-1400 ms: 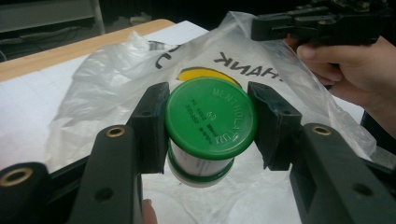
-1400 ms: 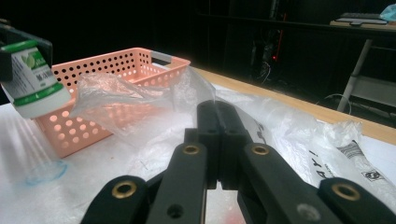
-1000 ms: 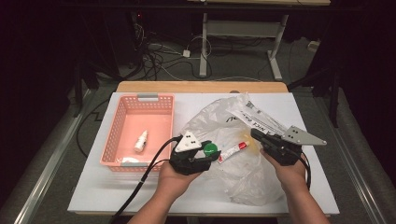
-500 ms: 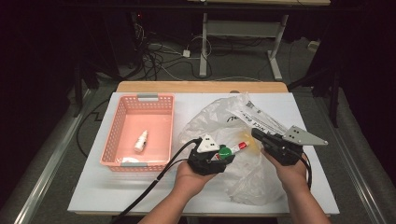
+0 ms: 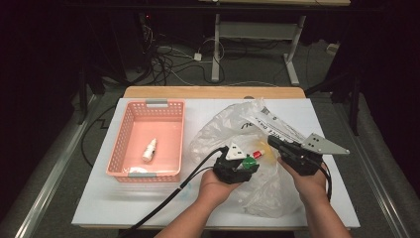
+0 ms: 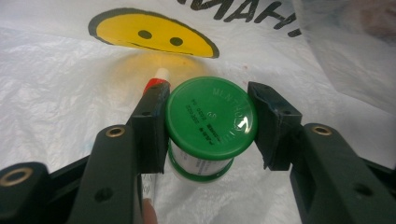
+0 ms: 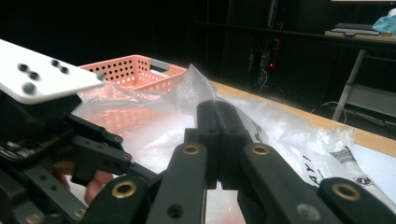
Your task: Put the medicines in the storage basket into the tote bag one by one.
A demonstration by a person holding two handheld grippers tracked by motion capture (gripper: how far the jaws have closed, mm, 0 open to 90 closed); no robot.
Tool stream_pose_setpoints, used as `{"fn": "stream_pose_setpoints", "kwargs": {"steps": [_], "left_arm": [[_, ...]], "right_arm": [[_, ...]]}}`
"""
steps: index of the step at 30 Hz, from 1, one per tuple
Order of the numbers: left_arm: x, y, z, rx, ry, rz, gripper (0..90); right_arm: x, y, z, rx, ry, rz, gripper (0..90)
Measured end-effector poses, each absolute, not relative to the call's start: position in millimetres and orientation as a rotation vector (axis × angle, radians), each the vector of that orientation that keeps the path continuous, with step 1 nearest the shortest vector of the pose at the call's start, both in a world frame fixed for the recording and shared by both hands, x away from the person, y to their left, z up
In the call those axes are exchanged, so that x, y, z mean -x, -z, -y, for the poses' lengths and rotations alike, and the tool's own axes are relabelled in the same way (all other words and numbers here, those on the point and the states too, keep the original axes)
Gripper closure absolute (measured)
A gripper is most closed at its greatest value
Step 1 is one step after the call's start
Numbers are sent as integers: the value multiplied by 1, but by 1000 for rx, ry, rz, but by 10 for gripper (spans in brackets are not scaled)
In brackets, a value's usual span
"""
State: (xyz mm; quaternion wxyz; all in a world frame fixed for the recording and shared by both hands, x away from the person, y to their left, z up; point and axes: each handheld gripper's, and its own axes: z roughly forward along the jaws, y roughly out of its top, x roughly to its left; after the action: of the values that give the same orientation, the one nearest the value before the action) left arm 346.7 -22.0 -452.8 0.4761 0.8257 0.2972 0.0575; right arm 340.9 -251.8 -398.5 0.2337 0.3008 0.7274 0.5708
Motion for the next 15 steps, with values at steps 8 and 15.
{"fn": "stream_pose_setpoints", "kwargs": {"steps": [8, 15], "left_arm": [[-354, 462, 36, -2042, -136, -717, 501], [-357, 469, 49, -2041, -123, -717, 500]], "right_arm": [[-341, 399, 253, -831, -1568, -1997, 900], [-342, 399, 254, -840, -1570, -1994, 900]]}}
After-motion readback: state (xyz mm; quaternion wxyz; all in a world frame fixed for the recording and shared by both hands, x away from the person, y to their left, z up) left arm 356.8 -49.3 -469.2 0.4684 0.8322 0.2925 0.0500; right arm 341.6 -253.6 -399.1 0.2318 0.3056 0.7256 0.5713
